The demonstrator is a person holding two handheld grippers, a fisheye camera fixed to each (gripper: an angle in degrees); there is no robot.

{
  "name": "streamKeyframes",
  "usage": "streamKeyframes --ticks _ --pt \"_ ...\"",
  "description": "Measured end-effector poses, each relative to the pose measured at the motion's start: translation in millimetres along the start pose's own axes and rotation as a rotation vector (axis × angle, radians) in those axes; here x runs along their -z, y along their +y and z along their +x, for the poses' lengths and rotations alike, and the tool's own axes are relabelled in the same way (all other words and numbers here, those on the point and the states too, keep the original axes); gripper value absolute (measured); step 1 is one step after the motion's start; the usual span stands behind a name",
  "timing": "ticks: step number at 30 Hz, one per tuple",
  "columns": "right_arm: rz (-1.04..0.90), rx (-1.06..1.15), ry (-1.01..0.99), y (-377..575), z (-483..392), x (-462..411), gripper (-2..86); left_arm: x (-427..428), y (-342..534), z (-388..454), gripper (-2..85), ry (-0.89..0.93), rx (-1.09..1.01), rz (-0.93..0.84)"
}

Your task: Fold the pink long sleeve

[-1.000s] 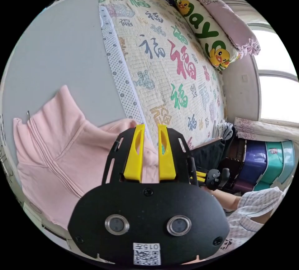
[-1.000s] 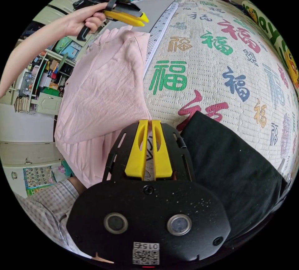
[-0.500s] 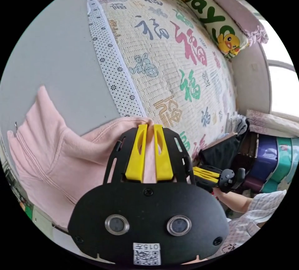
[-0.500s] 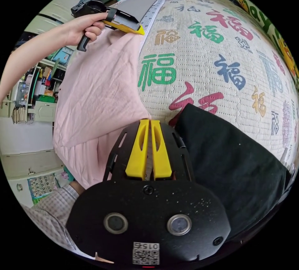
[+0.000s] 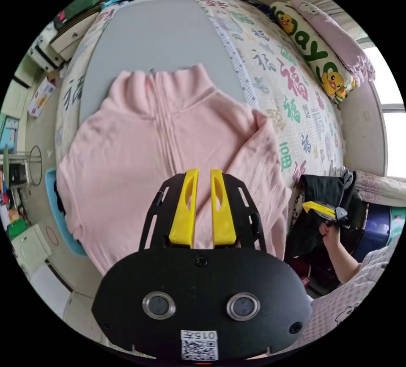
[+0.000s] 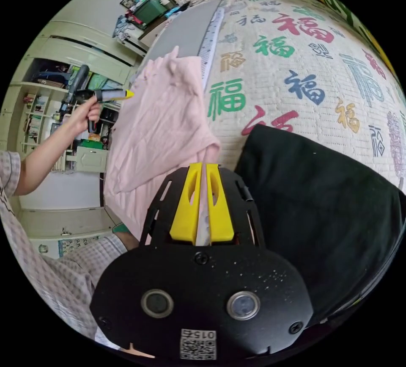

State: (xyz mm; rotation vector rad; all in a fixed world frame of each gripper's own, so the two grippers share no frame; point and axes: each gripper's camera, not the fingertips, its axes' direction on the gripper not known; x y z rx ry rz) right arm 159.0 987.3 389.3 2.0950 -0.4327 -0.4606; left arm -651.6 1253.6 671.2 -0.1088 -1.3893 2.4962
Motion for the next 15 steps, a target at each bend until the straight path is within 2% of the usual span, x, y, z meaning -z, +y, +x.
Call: streamKeyframes --ticks 3,5,7,12,15 --pt "0.013 0.077 -0.058 9.1 -49.4 -20.5 2.1 -42.7 82.9 -32.4 6.9 0.044 0.161 -0.091" --pt "-0.021 0.160 -0.199 13.6 -99.3 -51.1 2.0 -86.9 144.1 -45.3 6.9 0.111 0.261 -0.147" --pt "-0.069 0.215 -0.247 17.2 -138.9 -81.9 1.5 -123.0 180.5 -46.9 6.6 0.124 0.307 -0.170" --pt "-0.177 0.355 -0.234 18.8 -235.1 -162.4 0.5 -226.0 223.8 -36.9 6.2 0.132 0.287 -0.168" --pt "-0.231 0.396 -0.123 13.0 -272.4 -214.8 0.0 -295.1 229.4 -35.0 4.7 0.167 0.266 -0.147"
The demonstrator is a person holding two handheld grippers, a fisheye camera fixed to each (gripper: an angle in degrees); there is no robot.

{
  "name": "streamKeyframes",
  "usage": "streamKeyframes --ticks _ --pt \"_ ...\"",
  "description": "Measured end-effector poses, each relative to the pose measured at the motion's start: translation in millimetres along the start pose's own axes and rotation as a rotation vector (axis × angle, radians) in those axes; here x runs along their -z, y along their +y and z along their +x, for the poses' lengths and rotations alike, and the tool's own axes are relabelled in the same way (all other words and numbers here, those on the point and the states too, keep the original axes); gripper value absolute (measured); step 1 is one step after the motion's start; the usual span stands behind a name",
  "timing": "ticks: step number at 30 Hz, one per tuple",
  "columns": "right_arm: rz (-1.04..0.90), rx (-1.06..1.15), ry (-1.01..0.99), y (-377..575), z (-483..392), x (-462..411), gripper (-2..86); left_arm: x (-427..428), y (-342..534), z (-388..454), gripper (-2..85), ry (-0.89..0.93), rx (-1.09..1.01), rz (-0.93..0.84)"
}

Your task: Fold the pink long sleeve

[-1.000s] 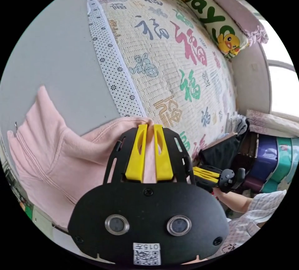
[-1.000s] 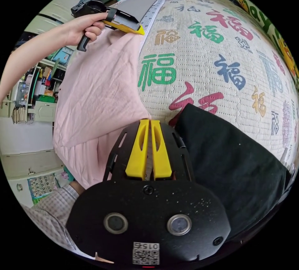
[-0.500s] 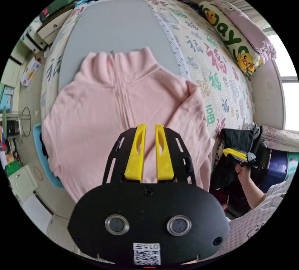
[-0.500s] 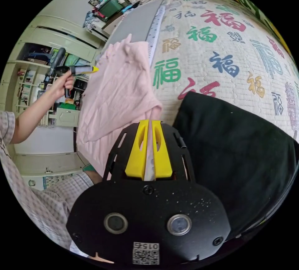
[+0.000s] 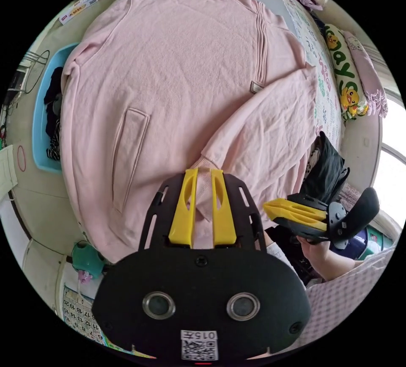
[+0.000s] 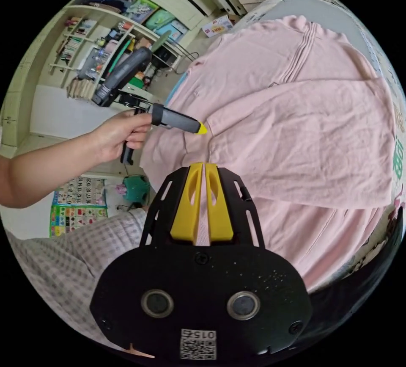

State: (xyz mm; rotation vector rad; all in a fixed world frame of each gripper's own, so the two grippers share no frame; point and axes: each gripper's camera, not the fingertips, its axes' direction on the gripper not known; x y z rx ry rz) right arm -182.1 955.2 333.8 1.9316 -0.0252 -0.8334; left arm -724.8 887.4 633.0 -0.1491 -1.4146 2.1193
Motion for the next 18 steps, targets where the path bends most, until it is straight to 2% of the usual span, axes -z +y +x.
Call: streamKeyframes --ticks 4,6,9,11,12,14,18 --pt "-0.212 -0.073 0.155 -21.6 -0.5 -79.0 -0.4 -88.3 -7.3 -8.7 1.2 0.049 -0.083 0.007" --pt "-0.165 -0.079 0.156 -23.3 -2.6 -89.0 -0.4 -126.5 -7.8 -16.9 0.3 0.121 -0.072 0.016" --pt "-0.284 -0.098 0.186 -41.8 -6.9 -110.2 -0.5 -184.4 -5.7 -48.1 -0.2 0.342 0.022 0.052" --pt "-0.400 -0.127 0.238 -66.0 -11.5 -123.3 -0.4 -209.7 6.0 -96.3 0.1 0.571 0.147 0.238" --pt "-0.398 -0.128 0.252 -73.0 -14.3 -123.7 -0.3 -216.4 9.3 -111.4 0.6 0.616 0.192 0.285" --pt "-0.349 -0.139 0.277 -107.2 -27.0 -120.5 0.1 -252.1 22.7 -179.7 2.9 0.757 0.416 0.447" --pt "-0.255 -0.060 0.310 -183.7 -57.8 -128.8 2.6 -345.3 34.8 -274.0 7.0 0.977 0.732 0.595"
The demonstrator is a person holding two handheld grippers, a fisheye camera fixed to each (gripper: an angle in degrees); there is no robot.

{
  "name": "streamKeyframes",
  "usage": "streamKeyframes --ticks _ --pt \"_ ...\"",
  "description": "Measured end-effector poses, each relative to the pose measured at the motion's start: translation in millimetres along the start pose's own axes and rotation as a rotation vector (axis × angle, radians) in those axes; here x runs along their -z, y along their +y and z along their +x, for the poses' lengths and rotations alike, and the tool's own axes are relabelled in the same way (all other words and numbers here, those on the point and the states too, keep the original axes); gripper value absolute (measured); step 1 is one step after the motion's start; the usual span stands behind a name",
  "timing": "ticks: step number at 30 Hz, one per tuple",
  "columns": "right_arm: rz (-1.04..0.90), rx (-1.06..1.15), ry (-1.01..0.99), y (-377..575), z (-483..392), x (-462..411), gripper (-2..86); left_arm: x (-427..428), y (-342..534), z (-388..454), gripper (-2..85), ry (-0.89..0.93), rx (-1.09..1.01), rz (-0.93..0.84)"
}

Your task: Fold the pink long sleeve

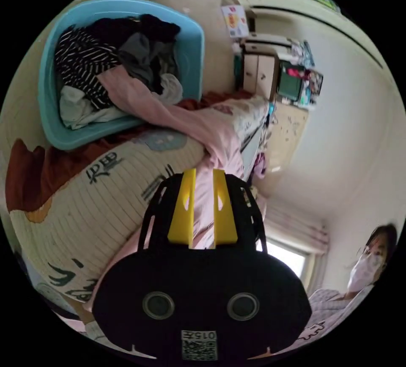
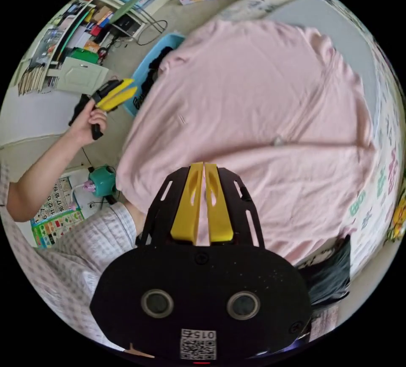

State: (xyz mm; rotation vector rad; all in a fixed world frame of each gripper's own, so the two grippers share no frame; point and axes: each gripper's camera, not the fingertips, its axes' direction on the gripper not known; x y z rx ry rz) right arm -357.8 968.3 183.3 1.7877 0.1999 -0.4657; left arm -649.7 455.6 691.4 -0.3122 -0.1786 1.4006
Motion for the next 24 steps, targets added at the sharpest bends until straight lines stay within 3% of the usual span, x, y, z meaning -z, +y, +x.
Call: streamKeyframes --ticks 5,9,12,14,16,18,21,24 --pt "0.036 0.323 0.068 -159.0 -86.3 -18.1 8.5 -62.0 -32.2 -179.9 10.9 0.145 0.339 0.057" --pt "-0.028 0.512 0.139 -247.4 -141.5 -58.2 10.3 -125.5 -36.3 -265.0 12.8 0.159 0.448 0.018" --pt "-0.151 0.682 0.206 -294.9 -185.0 -110.2 11.3 -169.9 -33.9 -323.8 13.8 0.214 0.513 0.062" --pt "-0.330 0.788 0.278 -315.8 -209.8 -161.7 10.6 -199.3 -30.1 -364.7 14.6 0.233 0.553 0.089" --pt "-0.452 0.830 0.371 -324.1 -218.7 -194.5 8.1 -217.8 -27.4 -391.8 15.5 0.253 0.572 0.098" --pt "-0.457 0.850 0.443 -330.8 -225.6 -203.7 4.8 -233.6 -25.6 -416.0 16.1 0.284 0.575 0.103" --pt "-0.404 0.750 0.322 -348.6 -225.5 -182.9 1.9 -254.2 -23.6 -450.2 16.6 0.318 0.560 0.116" --pt "-0.306 0.545 0.027 -368.6 -197.3 -134.3 1.1 -272.1 -23.0 -476.0 17.5 0.364 0.535 0.138"
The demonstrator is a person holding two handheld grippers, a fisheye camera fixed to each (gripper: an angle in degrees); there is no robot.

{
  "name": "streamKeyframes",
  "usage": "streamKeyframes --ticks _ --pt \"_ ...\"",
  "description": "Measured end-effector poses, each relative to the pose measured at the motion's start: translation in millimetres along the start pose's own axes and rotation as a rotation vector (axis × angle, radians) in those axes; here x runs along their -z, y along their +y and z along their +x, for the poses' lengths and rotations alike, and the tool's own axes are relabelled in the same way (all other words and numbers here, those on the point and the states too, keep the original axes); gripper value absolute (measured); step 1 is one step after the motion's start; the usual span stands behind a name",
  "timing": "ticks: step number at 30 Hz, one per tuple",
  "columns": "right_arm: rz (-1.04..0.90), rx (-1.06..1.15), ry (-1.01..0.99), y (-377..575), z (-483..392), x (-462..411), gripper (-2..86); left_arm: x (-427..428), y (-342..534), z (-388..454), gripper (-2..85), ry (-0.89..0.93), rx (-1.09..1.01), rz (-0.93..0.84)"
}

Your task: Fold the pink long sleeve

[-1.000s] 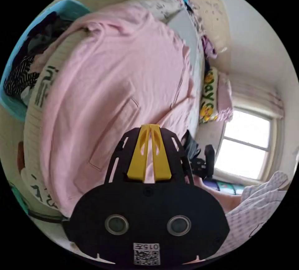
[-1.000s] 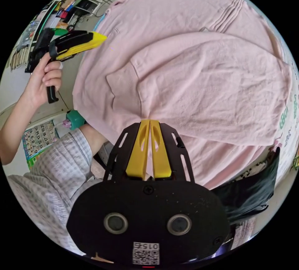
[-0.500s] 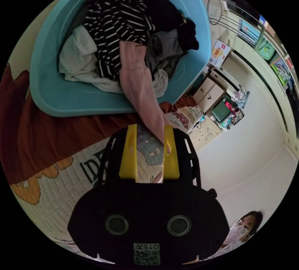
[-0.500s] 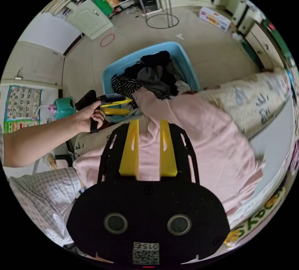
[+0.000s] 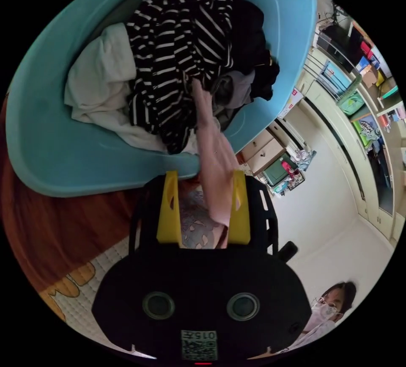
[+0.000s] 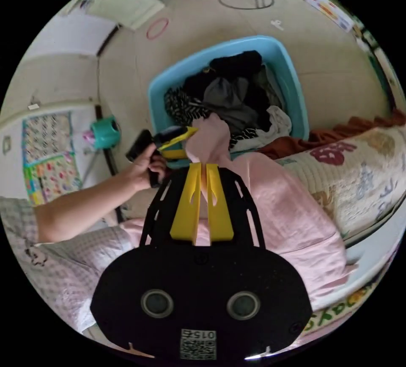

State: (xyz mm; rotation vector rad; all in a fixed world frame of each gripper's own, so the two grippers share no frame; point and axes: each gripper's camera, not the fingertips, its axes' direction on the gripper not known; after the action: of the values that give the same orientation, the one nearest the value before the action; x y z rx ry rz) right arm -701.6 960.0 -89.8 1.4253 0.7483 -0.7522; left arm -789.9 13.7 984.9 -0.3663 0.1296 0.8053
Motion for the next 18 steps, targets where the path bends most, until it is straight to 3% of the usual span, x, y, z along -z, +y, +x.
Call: streamKeyframes --ticks 2,4,8,14,18 --pt "0.113 -0.084 -0.198 21.6 25.0 31.3 0.8 -11.9 -8.7 -13.0 18.5 0.095 -0.035 -0.007" --pt "0.151 -0.107 -0.267 38.0 33.6 43.0 0.7 -24.7 -14.4 -14.8 19.4 0.191 -0.083 -0.022" --pt "0.153 -0.077 -0.261 67.0 24.5 45.0 0.7 -69.2 -30.0 -6.5 18.5 0.329 -0.180 -0.146" --pt "0.224 -0.107 -0.222 100.2 12.1 47.8 1.4 -134.3 -48.0 10.5 6.6 0.055 -0.279 -0.384" --pt "0.302 -0.159 -0.231 126.5 15.9 57.5 3.1 -132.7 -43.5 42.1 1.0 0.045 -0.416 -0.368"
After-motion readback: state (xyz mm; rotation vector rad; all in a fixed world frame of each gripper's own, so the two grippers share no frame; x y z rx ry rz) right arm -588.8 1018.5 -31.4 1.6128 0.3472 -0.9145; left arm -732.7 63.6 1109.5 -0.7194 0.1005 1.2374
